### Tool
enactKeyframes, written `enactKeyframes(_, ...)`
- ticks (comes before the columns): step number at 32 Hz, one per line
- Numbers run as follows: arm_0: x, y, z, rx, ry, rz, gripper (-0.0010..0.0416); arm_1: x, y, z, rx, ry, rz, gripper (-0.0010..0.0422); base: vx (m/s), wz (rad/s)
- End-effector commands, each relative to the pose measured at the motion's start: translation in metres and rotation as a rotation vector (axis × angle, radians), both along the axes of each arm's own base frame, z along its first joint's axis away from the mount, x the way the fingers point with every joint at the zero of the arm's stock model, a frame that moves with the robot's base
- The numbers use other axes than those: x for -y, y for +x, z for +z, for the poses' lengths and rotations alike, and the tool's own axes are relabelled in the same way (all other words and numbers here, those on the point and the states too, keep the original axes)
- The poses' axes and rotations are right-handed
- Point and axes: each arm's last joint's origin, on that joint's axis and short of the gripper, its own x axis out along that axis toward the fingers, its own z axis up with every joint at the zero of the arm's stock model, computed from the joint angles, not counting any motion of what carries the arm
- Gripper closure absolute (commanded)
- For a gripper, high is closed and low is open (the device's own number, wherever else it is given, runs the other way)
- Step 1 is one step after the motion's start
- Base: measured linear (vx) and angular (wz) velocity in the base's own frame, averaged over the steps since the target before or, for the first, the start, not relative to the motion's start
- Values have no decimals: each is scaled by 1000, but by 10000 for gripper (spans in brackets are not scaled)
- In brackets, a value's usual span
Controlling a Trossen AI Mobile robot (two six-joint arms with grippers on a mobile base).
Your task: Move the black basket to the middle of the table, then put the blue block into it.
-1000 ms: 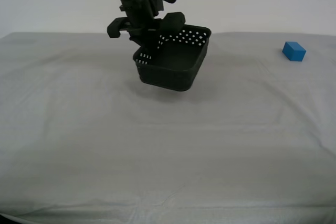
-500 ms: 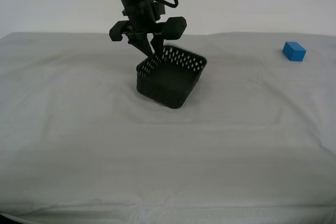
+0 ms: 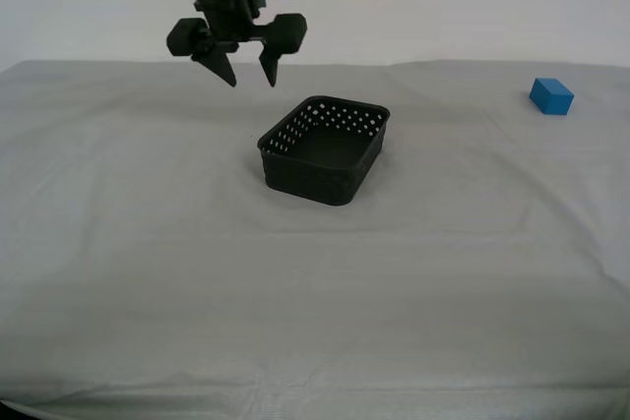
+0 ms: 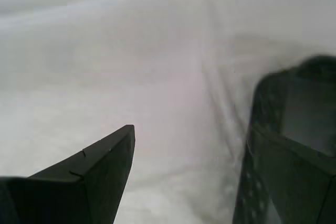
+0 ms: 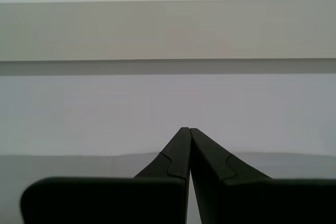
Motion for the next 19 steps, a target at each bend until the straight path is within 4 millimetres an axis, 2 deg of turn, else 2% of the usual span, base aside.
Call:
enactKeyframes(1,0,0,1,5,-1,0,405,-31,14,3,9,8,59,117,0,0)
enactKeyframes(2,0,0,1,5,-1,0,405,-37,16,3,7,10,71,117,0,0)
enactKeyframes(3,0,0,2,8,-1,0,404,-54,20,2,0,17,106,117,0,0)
enactKeyframes(5,0,1,4,14,-6,0,404,-67,23,2,-6,22,128,117,0,0)
enactKeyframes(6,0,2,9,14,-12,-1,404,-91,29,2,-4,52,167,117,0,0)
enactKeyframes(7,0,3,10,5,-13,-1,404,-97,30,2,-2,59,175,117,0,0)
enactKeyframes(8,0,8,13,-42,-35,-7,404,-116,33,1,-2,83,211,117,0,0)
enactKeyframes(9,0,11,13,-60,-44,-9,403,-121,33,1,-3,85,220,117,0,0)
enactKeyframes(10,1,20,14,-125,-56,-17,404,-140,35,1,-8,91,252,117,0,0)
enactKeyframes(12,1,27,15,-158,-59,-29,403,-150,35,0,-13,95,269,117,0,0)
enactKeyframes(13,3,45,14,-224,-61,-38,403,-168,35,-2,-26,99,304,117,0,0)
enactKeyframes(14,5,54,16,-256,-61,-43,404,-176,34,-2,-32,102,319,117,0,0)
enactKeyframes(19,25,115,15,-360,-60,-98,404,-199,32,-4,-58,136,343,117,0,0)
